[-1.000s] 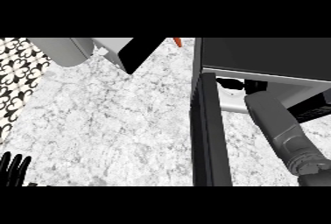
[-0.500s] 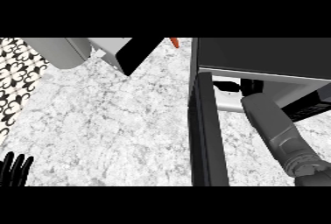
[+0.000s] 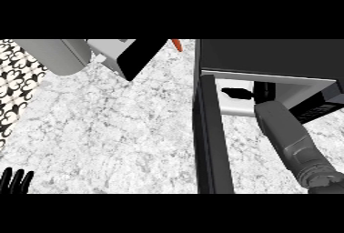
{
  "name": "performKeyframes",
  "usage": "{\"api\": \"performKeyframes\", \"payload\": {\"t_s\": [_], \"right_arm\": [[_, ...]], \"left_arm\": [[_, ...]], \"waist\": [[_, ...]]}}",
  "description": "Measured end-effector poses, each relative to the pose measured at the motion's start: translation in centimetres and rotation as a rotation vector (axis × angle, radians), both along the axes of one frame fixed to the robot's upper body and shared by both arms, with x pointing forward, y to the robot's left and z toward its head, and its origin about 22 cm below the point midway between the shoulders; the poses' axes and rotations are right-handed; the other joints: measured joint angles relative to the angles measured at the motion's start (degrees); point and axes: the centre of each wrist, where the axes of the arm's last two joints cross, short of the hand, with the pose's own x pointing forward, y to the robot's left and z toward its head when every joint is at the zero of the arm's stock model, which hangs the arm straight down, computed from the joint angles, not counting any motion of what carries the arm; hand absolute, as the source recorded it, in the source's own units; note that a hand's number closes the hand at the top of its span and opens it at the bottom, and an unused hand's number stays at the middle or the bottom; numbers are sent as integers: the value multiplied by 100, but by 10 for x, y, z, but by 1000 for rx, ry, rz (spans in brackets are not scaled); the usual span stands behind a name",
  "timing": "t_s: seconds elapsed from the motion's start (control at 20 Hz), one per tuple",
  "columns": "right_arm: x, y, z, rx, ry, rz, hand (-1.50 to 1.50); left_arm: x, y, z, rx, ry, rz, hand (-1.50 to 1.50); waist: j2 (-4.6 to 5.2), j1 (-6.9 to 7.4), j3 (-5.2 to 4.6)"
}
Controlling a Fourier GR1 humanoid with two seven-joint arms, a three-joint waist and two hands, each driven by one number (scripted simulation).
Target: Pick up the milk, place it into the microwave and close the microwave
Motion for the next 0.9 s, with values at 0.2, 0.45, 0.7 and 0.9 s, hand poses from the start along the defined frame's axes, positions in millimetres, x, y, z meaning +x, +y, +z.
{"api": "performKeyframes", "payload": {"t_s": [0.2,0.45,0.7,0.9], "right_arm": [[-7,-4,-10,48,4,52,-150],[-17,-5,-23,149,15,137,-150],[-35,-3,-45,249,34,184,-150],[-48,-1,-60,336,49,233,-150]], "left_arm": [[-7,-6,-3,-1,5,8,-150],[-8,-11,-2,4,-5,5,-150],[-11,-22,-2,12,11,-9,-150],[-17,-28,-2,2,33,-75,-150]], "waist": [[-37,-86,-3],[-83,-204,-7],[-128,-315,-13],[-166,-400,-19]]}}
